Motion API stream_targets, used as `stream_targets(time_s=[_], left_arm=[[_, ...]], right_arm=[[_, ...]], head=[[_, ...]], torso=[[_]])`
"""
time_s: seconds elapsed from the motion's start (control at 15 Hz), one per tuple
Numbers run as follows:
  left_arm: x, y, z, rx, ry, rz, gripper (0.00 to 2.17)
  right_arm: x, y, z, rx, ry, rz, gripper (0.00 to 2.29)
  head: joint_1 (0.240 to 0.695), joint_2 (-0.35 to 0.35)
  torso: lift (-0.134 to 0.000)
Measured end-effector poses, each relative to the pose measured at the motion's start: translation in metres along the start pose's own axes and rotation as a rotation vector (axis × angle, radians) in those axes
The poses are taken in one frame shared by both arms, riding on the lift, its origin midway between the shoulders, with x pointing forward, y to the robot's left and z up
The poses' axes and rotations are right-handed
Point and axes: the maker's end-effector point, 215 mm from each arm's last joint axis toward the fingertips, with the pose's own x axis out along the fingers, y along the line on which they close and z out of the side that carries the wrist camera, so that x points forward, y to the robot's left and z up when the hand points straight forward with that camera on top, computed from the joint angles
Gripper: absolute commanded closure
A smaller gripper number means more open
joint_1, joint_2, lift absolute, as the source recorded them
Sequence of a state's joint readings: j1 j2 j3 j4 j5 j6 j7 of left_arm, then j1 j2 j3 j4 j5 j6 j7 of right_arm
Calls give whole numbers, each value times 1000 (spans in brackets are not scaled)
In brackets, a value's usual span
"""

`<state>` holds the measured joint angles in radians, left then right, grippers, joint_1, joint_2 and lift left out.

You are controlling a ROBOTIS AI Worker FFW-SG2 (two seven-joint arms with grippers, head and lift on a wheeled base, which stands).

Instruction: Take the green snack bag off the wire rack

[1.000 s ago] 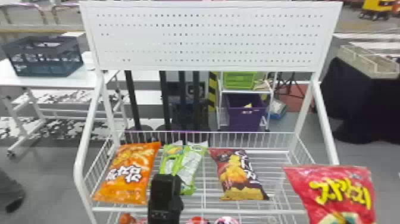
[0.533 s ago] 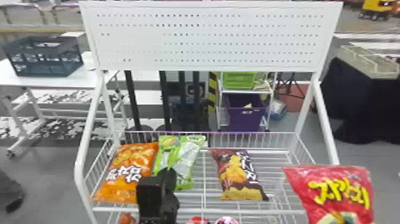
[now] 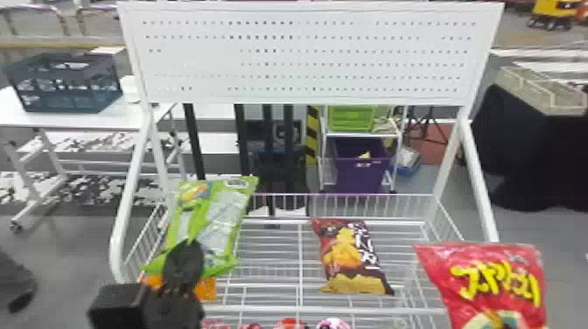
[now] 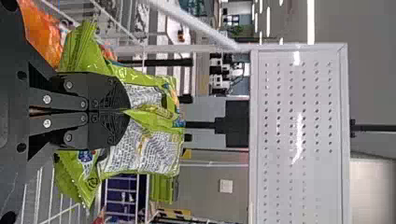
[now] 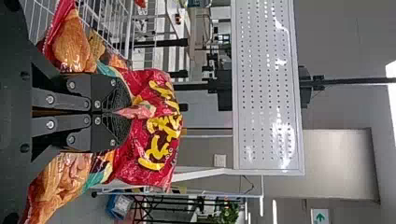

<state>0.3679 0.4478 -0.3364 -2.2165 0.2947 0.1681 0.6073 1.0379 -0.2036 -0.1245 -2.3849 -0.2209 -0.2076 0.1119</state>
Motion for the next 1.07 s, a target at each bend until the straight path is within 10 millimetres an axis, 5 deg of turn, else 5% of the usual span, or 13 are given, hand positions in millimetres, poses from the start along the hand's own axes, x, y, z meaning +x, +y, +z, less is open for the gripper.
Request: stream_targets(time_s=[0.53, 1.07], left_arm=[[-65, 96, 39, -27, -133, 82, 1794], [-82, 128, 36, -30, -109, 40, 1798]], right_arm=[[1, 3, -3, 4, 4, 6, 2125], [-2, 5, 0, 1, 5, 9, 2125]], head=[[499, 0], [499, 0]], torso=[[0], [0]])
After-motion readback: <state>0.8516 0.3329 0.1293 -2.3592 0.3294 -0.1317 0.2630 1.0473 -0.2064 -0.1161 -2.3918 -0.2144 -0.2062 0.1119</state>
